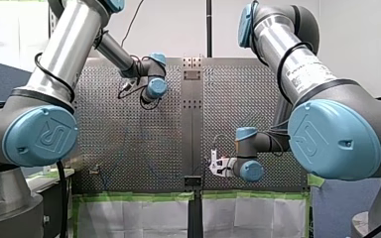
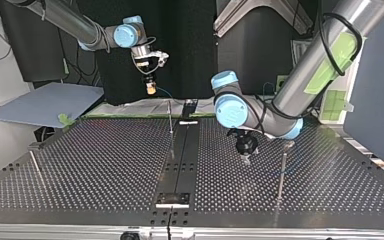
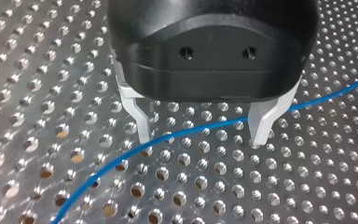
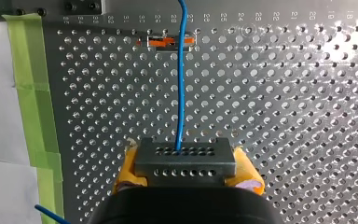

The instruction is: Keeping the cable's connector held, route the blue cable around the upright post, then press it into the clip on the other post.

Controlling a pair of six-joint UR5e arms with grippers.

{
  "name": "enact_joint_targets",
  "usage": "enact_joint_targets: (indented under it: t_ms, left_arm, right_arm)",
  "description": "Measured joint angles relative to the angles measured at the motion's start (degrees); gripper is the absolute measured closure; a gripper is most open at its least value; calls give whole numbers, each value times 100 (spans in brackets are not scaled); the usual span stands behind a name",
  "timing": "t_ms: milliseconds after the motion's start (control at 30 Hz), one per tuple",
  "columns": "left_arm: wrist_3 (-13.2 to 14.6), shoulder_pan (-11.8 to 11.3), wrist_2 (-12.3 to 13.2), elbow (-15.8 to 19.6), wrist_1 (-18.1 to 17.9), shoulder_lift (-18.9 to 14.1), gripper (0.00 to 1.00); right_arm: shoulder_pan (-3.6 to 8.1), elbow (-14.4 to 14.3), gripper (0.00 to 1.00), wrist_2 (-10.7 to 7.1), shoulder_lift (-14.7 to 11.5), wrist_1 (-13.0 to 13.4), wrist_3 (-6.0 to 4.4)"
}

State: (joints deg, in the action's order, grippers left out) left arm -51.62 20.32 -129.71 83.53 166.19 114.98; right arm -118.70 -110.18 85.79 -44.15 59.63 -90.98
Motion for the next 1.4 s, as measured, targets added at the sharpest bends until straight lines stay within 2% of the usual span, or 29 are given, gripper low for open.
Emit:
enact_joint_targets:
  t_ms: [267,467,633,833,1100,1400]
  left_arm:
    - [404,-31,-233,-2,-170,24,0]
    - [704,10,-268,0,-188,49,0]
    - [909,75,-293,0,-132,199,0]
    - [913,114,-346,0,-88,311,0]
    - [777,111,-388,1,26,379,0]
    - [623,121,-601,3,208,794,0]
  right_arm:
    - [0,0,100,0,1,13,0]
    - [0,-1,100,0,-1,25,-6]
    - [0,-1,100,0,0,25,-8]
    - [0,-1,100,0,-1,24,-9]
    - [0,-2,100,0,0,23,-7]
    - [0,-3,100,0,-1,23,0]
